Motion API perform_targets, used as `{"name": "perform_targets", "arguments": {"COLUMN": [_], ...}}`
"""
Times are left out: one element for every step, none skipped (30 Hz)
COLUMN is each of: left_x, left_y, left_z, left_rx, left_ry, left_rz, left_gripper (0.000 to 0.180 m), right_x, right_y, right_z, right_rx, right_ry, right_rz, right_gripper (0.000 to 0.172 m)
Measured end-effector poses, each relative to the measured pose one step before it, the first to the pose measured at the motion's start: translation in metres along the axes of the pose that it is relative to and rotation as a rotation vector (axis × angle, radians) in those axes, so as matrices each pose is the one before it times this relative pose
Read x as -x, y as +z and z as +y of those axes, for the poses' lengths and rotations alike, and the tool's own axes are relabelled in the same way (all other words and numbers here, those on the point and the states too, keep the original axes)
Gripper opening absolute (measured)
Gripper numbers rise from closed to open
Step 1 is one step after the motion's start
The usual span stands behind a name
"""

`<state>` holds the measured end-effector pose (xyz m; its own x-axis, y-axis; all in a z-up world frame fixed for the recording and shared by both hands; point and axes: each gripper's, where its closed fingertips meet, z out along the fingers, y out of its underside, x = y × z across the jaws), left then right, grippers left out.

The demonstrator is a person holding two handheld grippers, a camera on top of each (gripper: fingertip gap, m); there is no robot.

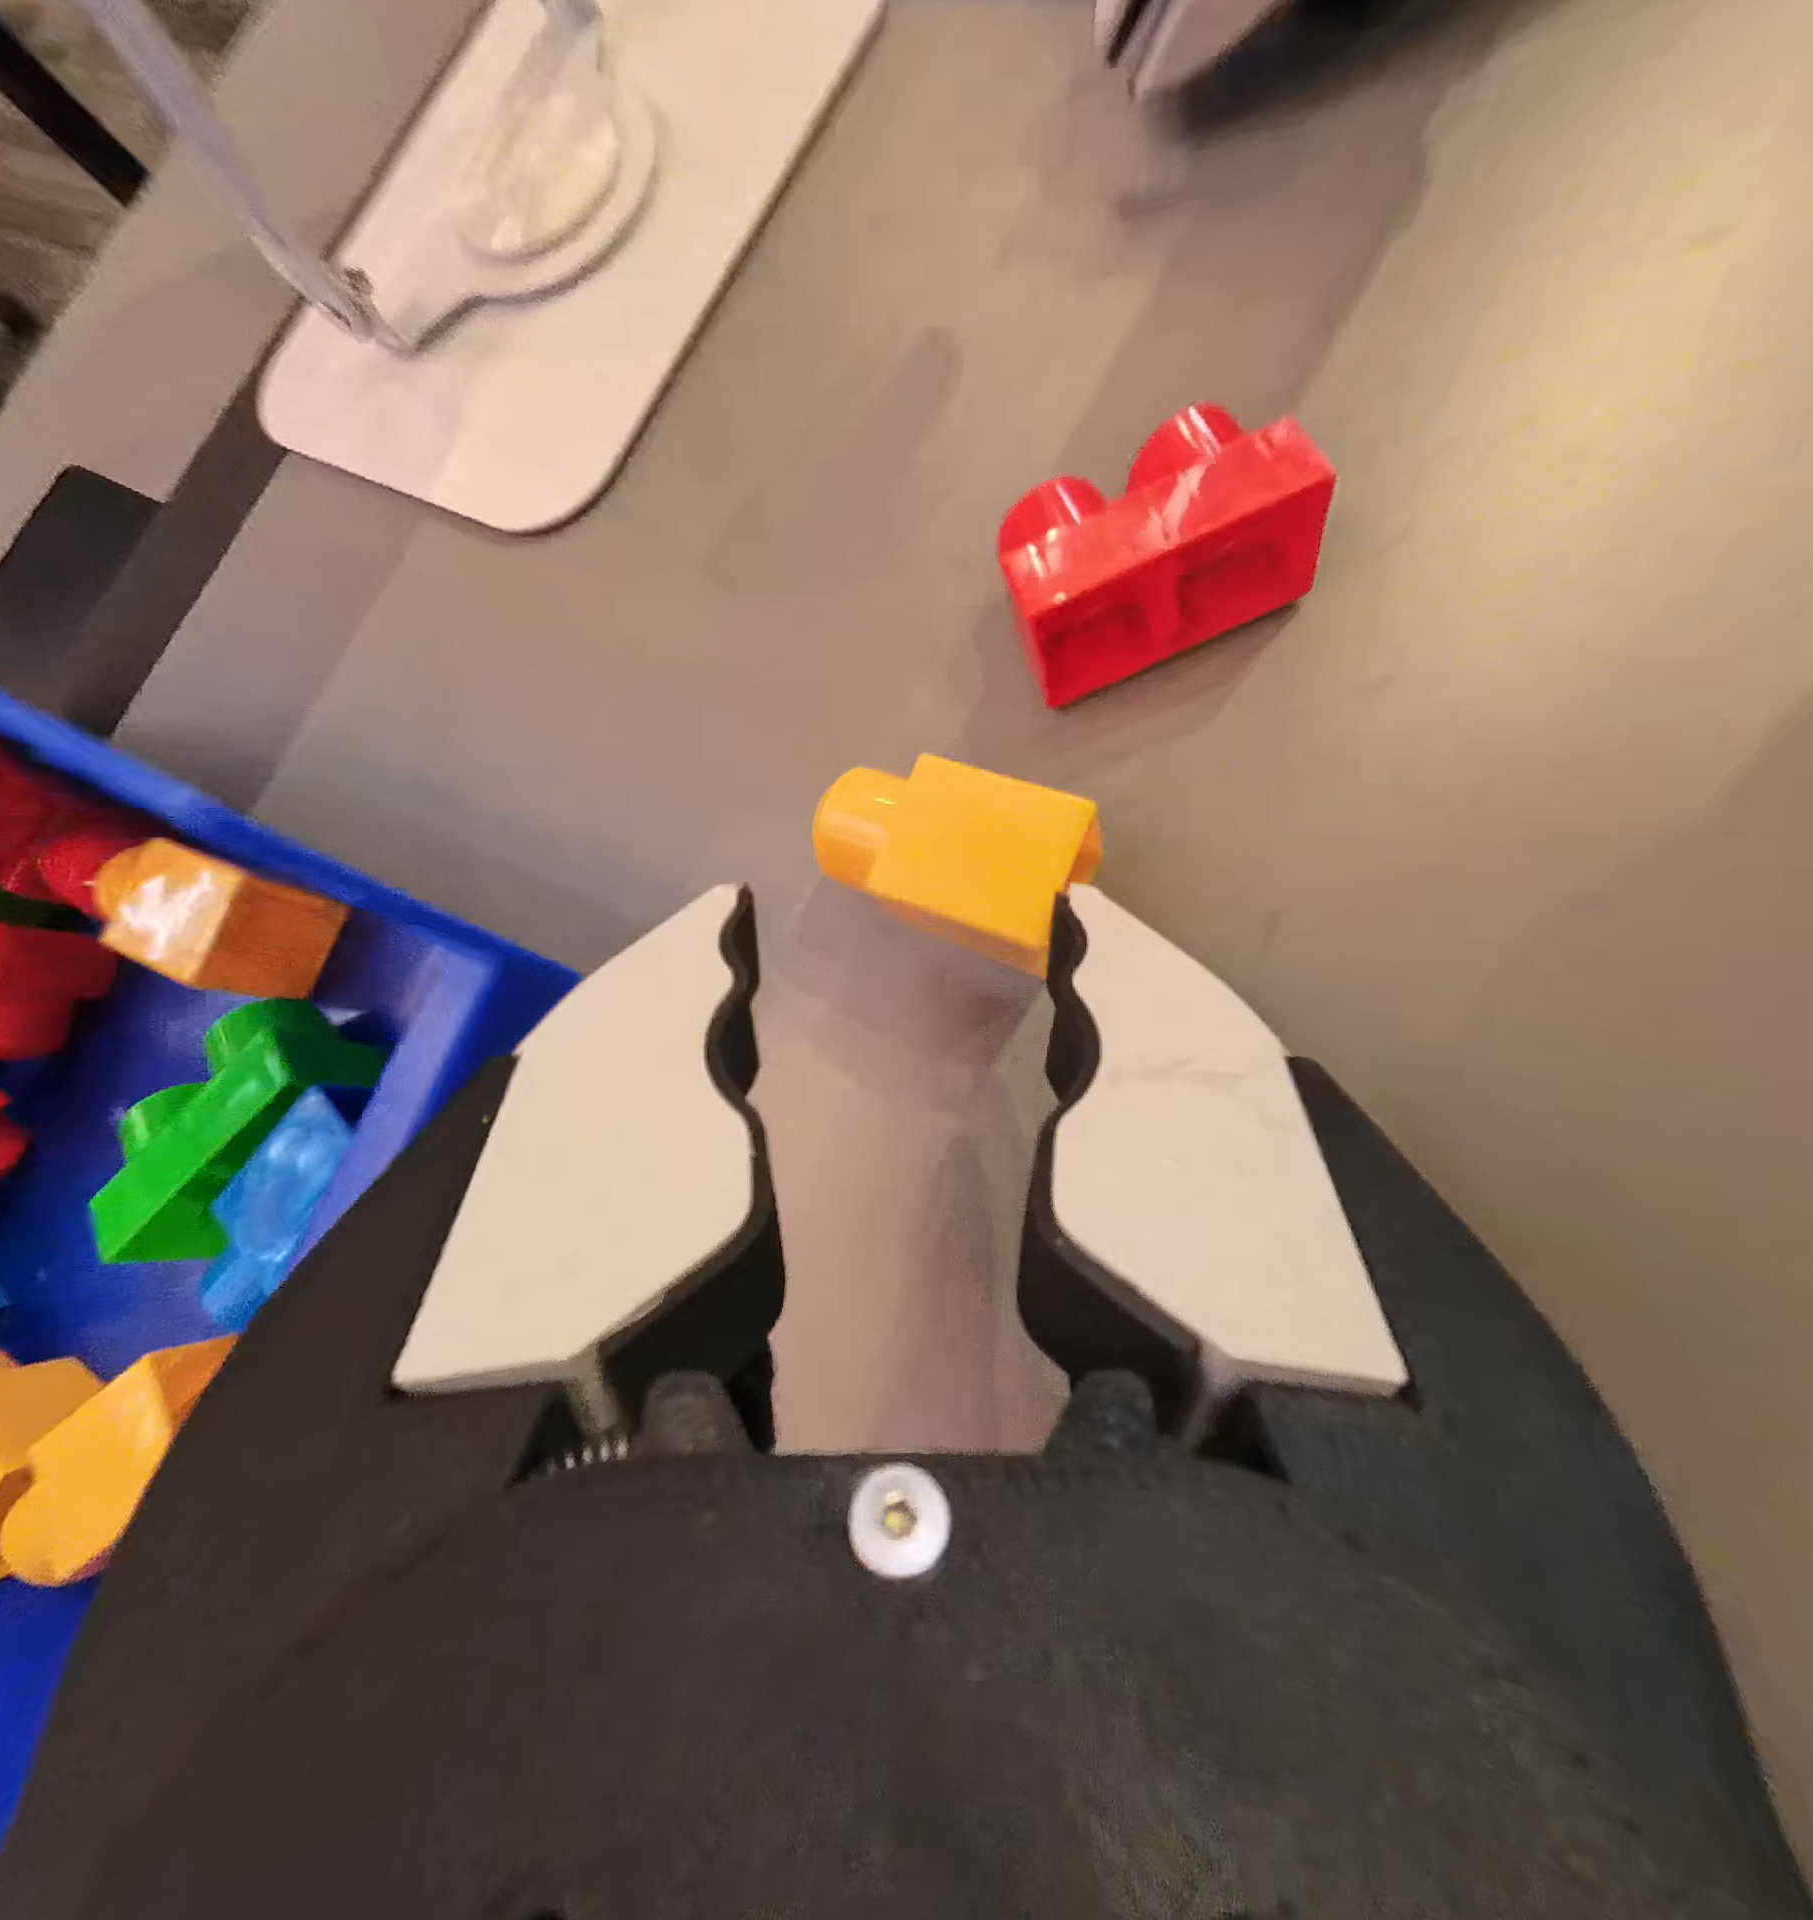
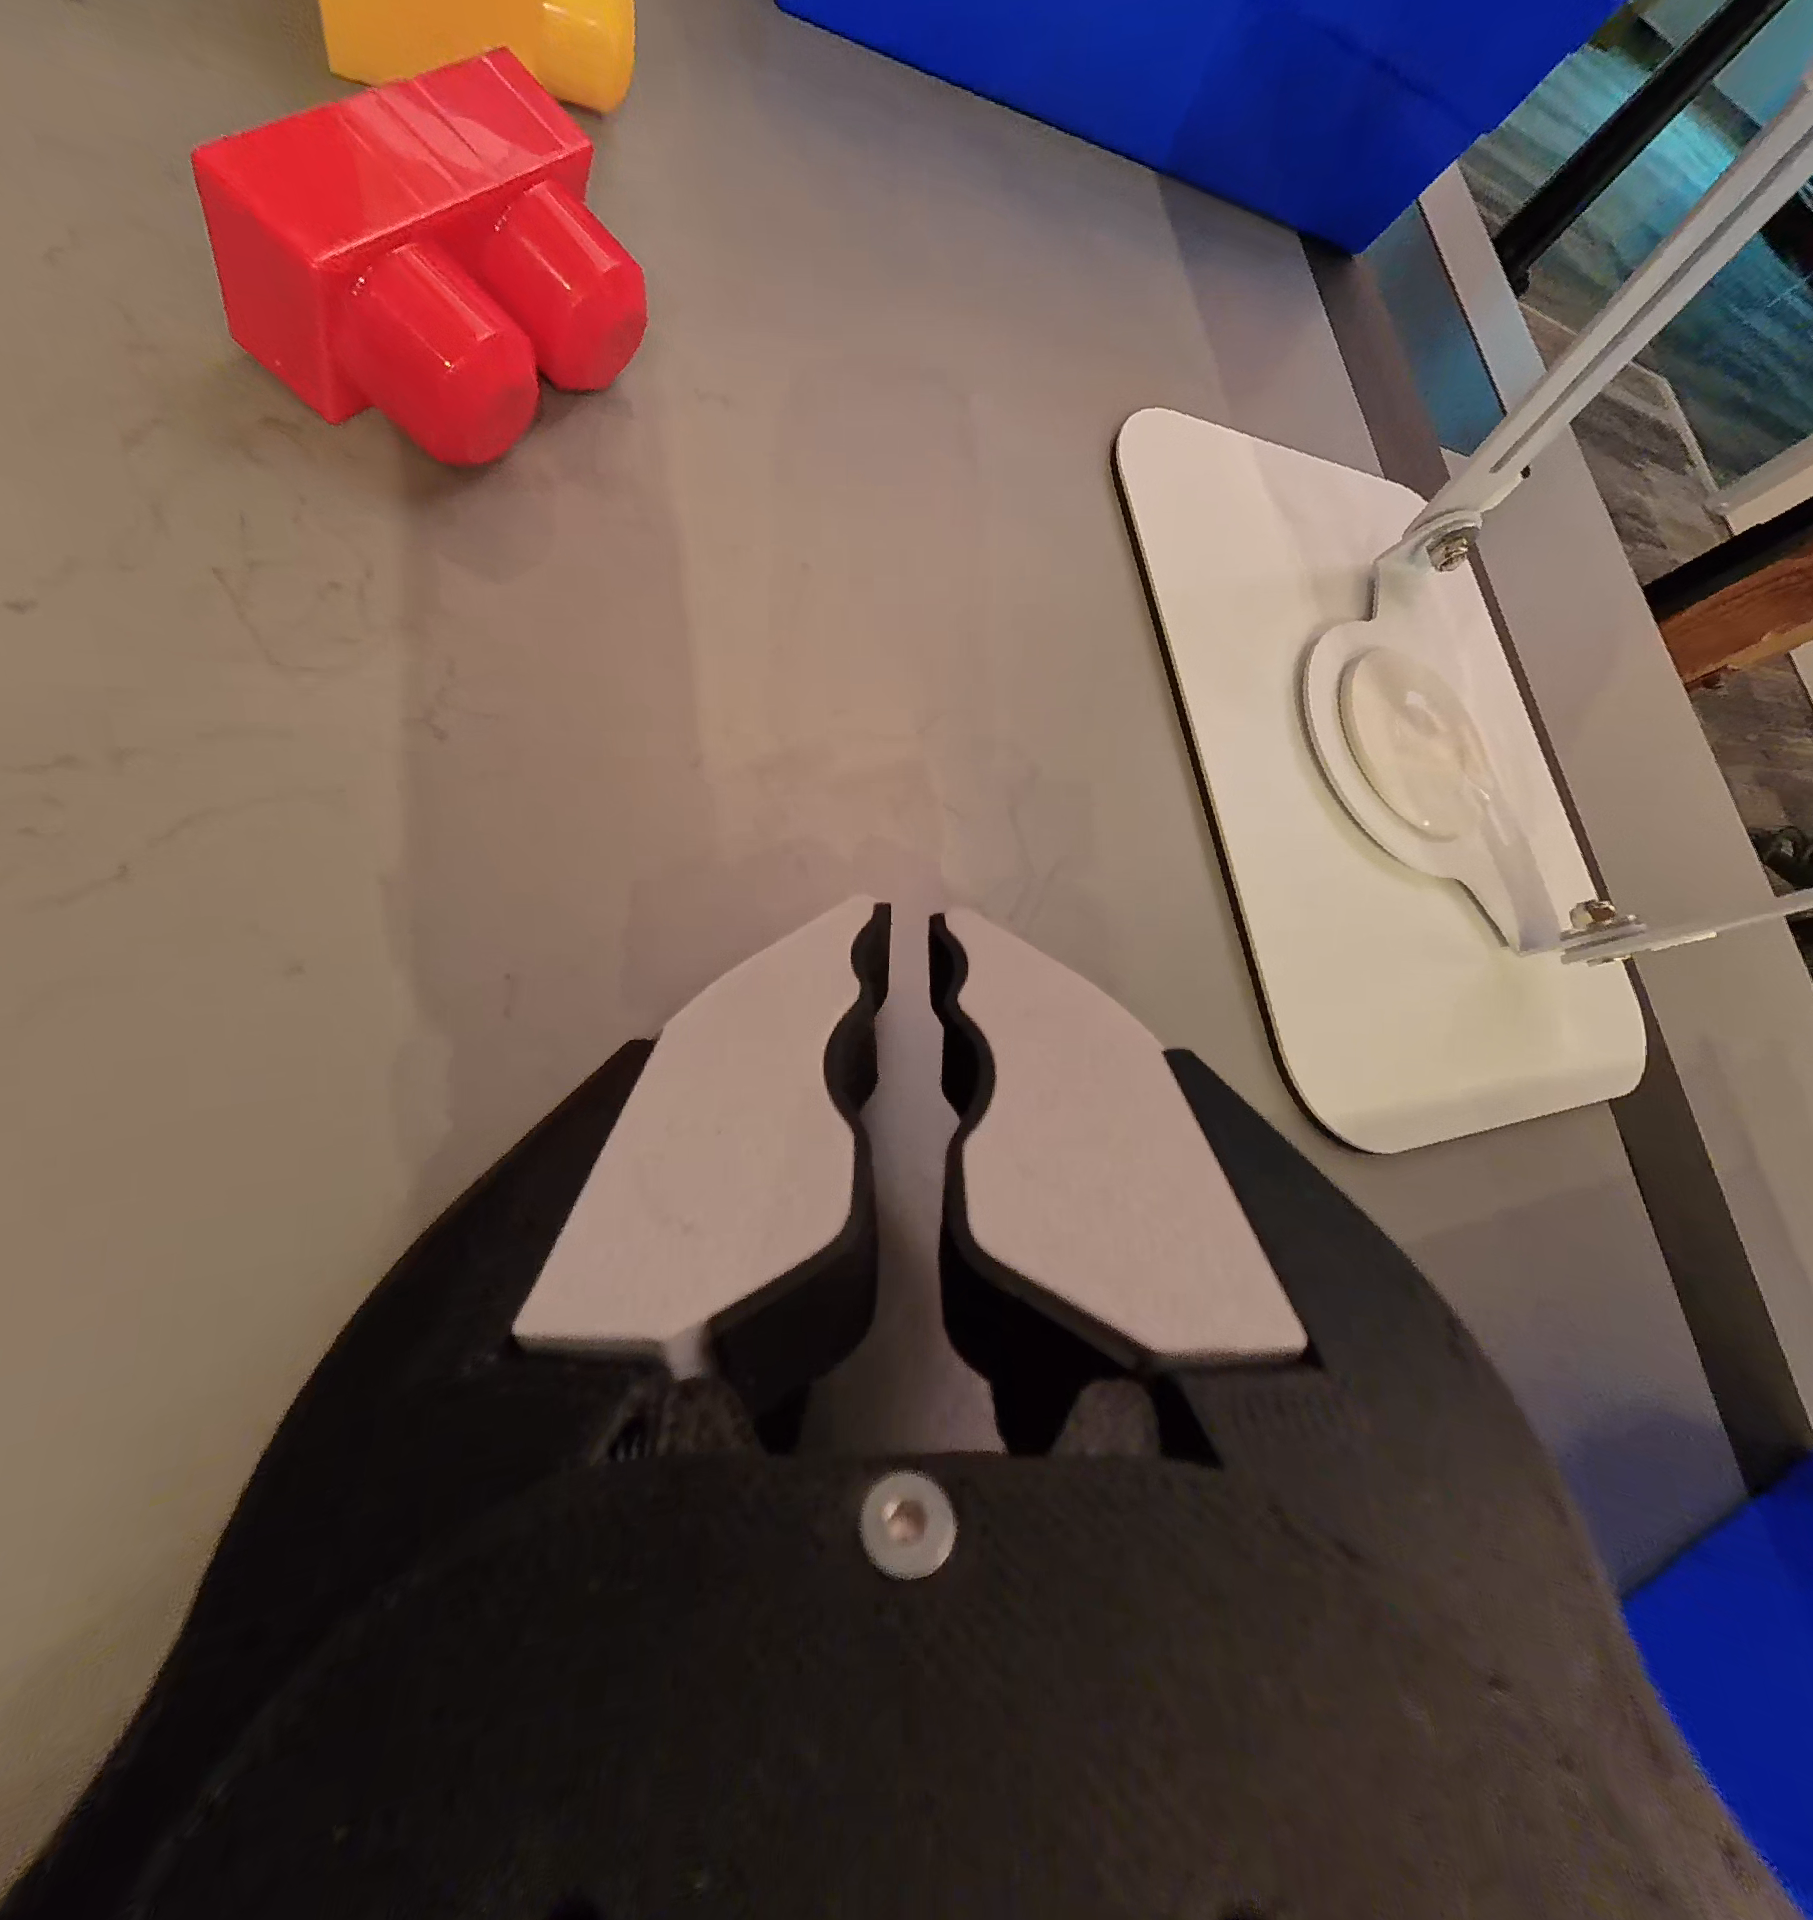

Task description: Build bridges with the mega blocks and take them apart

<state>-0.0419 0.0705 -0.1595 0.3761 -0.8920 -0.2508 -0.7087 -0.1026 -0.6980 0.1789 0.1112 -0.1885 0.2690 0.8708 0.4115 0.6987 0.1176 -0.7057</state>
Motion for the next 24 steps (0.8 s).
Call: {"name": "perform_targets", "arguments": {"left_x": [0.00725,0.01028,0.01346,0.01618,0.01749,0.01769,0.01760,0.01557,0.01140,0.00855,0.00909,0.00878,0.00416,-0.00191,-0.00295,0.00148,0.00321,0.00167,0.00024,-0.00018,-0.00014,0.00187,0.00209,0.00003], "left_y": [-0.00801,-0.00835,-0.00788,-0.00694,-0.00498,-0.00220,0.00121,0.00478,0.00759,0.00928,0.01012,0.01060,0.01129,0.01141,0.01020,0.00841,0.00695,0.00629,0.00559,0.00494,0.00394,0.00185,0.00184,0.00241], "left_z": [-0.00332,-0.00306,-0.00310,-0.00269,-0.00179,-0.00042,0.00145,0.00275,0.00344,0.00291,0.00281,0.00399,0.00407,0.00369,0.00345,0.00346,0.00238,0.00200,0.00245,0.00104,-0.00049,-0.00213,-0.00176,-0.00052], "left_rx": [-0.0308,-0.0269,-0.0236,-0.0165,-0.0035,0.0094,0.0220,0.0299,0.0358,0.0334,0.0282,0.0331,0.0331,0.0323,0.0345,0.0364,0.0293,0.0241,0.0276,0.0178,0.0079,-0.0044,-0.0019,0.0058], "left_ry": [-0.0151,-0.0146,-0.0140,-0.0109,-0.0024,0.0101,0.0139,0.0082,0.0047,0.0103,0.0183,0.0163,0.0145,0.0182,0.0215,0.0253,0.0331,0.0287,0.0097,0.0022,0.0035,0.0044,0.0077,0.0049], "left_rz": [-0.0057,-0.0138,-0.0235,-0.0349,-0.0406,-0.0433,-0.0434,-0.0322,-0.0101,-0.0011,-0.0141,-0.0191,0.0053,0.0365,0.0331,-0.0043,-0.0219,-0.0117,0.0007,0.0027,0.0020,-0.0070,-0.0048,0.0104], "left_gripper": [0.053,0.052,0.050,0.048,0.044,0.039,0.036,0.035,0.035,0.035,0.035,0.035,0.035,0.035,0.035,0.035,0.035,0.034,0.034,0.035,0.030,0.027,0.028,0.029], "right_x": [0.00001,0.00010,0.00001,-0.00013,-0.00009,-0.00002,0.00004,0.00014,0.00008,0.00003,0.00009,0.00012,0.00000,-0.00005,0.00018,0.00030,0.00029,0.00015,0.00016,0.00023,0.00023,0.00043,0.00054,0.00032], "right_y": [-0.00005,0.00001,-0.00001,0.00005,0.00001,0.00004,0.00000,-0.00001,0.00008,-0.00004,-0.00002,-0.00006,-0.00019,-0.00014,-0.00016,-0.00002,-0.00002,0.00000,-0.00007,-0.00003,-0.00010,-0.00008,-0.00016,-0.00016], "right_z": [0.00006,-0.00001,0.00001,0.00011,0.00000,0.00003,0.00000,0.00001,0.00004,0.00004,0.00009,0.00006,0.00019,0.00020,0.00010,0.00002,0.00003,-0.00001,0.00007,-0.00005,-0.00007,-0.00001,-0.00015,-0.00014], "right_rx": [0.0003,-0.0001,0.0001,0.0007,0.0003,0.0001,0.0000,0.0001,0.0002,0.0001,0.0001,-0.0001,-0.0001,-0.0001,-0.0003,-0.0002,-0.0002,-0.0001,0.0000,-0.0003,-0.0009,-0.0009,-0.0013,-0.0012], "right_ry": [0.0008,-0.0007,0.0002,0.0011,0.0013,0.0004,-0.0001,0.0002,0.0008,0.0008,0.0004,0.0001,-0.0002,-0.0001,-0.0008,-0.0015,-0.0012,-0.0004,0.0001,-0.0006,-0.0017,-0.0018,-0.0017,-0.0023], "right_rz": [-0.0015,-0.0011,0.0000,0.0002,-0.0002,-0.0003,-0.0004,-0.0010,-0.0015,-0.0017,-0.0014,-0.0011,-0.0007,-0.0010,-0.0015,-0.0015,-0.0012,-0.0014,-0.0013,-0.0014,-0.0016,-0.0022,-0.0026,-0.0012], "right_gripper": [0.007,0.007,0.007,0.007,0.007,0.007,0.007,0.006,0.006,0.006,0.006,0.006,0.006,0.006,0.006,0.005,0.005,0.004,0.004,0.004,0.004,0.004,0.004,0.004]}}
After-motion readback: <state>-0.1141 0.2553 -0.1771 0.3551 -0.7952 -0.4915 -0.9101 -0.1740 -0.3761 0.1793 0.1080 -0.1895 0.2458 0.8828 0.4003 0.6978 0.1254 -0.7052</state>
